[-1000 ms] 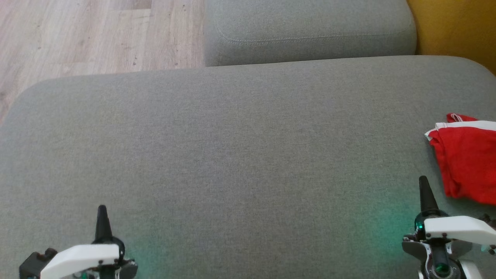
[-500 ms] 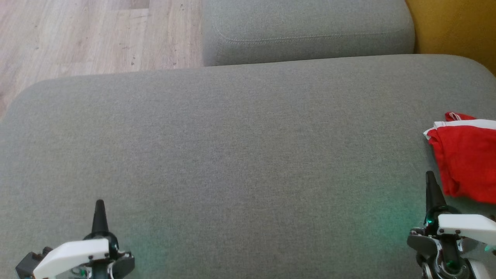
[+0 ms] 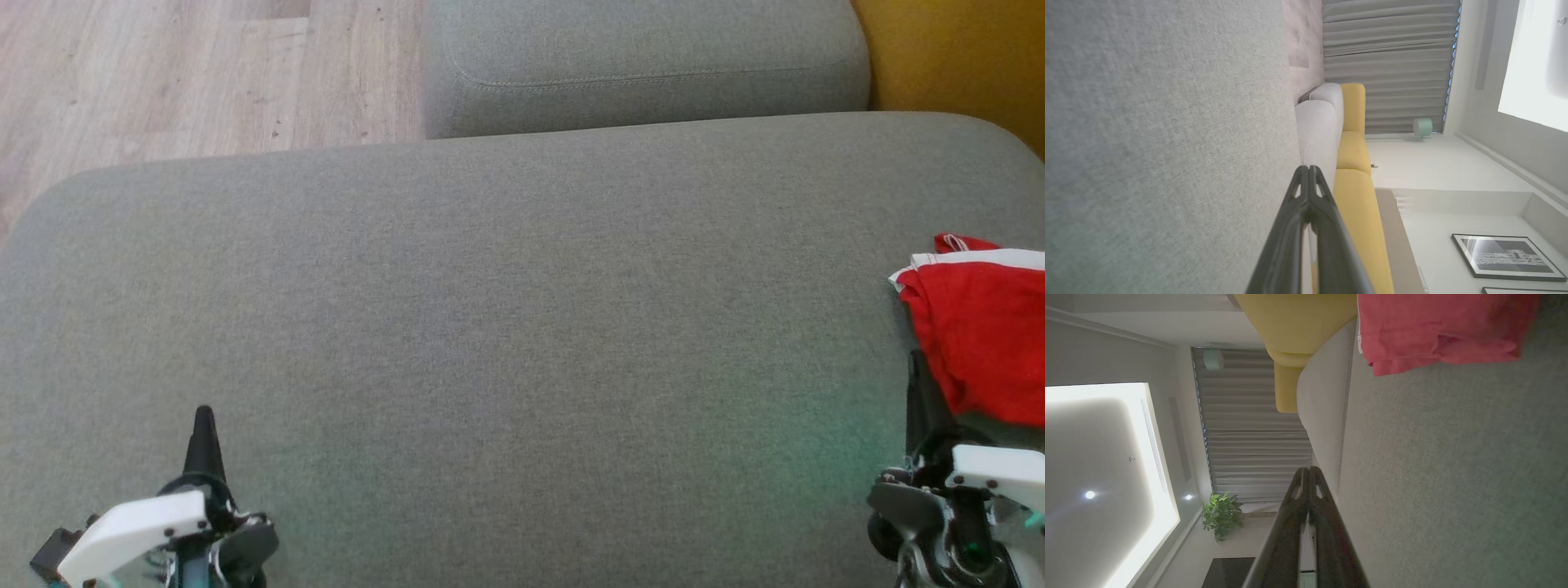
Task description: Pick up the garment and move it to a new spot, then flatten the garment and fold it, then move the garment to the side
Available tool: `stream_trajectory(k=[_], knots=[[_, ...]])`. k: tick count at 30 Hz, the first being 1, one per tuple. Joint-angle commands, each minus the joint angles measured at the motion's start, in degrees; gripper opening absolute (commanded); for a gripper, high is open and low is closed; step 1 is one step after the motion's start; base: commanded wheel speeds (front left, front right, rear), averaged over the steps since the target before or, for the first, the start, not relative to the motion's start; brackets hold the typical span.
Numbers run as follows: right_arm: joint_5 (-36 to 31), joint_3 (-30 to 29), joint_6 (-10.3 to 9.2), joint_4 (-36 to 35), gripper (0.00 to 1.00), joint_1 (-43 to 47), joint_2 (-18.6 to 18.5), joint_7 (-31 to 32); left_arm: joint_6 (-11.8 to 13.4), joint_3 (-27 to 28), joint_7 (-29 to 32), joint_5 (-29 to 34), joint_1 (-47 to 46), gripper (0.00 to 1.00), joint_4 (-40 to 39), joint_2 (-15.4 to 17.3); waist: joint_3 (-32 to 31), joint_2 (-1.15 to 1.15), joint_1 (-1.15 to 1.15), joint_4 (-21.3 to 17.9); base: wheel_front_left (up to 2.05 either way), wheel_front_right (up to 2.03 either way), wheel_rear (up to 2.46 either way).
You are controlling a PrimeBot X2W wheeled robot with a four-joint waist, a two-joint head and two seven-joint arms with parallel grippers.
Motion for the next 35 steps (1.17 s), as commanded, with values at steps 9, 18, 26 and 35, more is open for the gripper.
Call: stream_trajectory(k=[9, 18, 26, 35], knots=[[3.2, 0.7, -0.04, -3.0, 0.00, -3.2, -0.3, 1.1, -0.8, 2.6, 0.9, -2.9, -3.4, 0.00, -2.4, 0.3, 0.0, 0.00, 0.00, -0.1, 0.00, 0.00, 0.00], [3.2, 0.7, -0.04, -3.0, 0.00, -3.2, -0.3, 1.1, -0.8, 2.6, 0.9, -2.9, -3.4, 0.00, -2.4, 0.3, 0.0, 0.00, 0.00, -0.1, 0.00, 0.00, 0.00], [3.2, 0.7, -0.04, -3.0, 0.00, -3.2, -0.3, 1.1, -0.8, 2.6, 0.9, -2.9, -3.4, 0.00, -2.4, 0.3, 0.0, 0.00, 0.00, -0.1, 0.00, 0.00, 0.00], [3.2, 0.7, -0.04, -3.0, 0.00, -3.2, -0.3, 1.1, -0.8, 2.6, 0.9, -2.9, -3.4, 0.00, -2.4, 0.3, 0.0, 0.00, 0.00, -0.1, 0.00, 0.00, 0.00]])
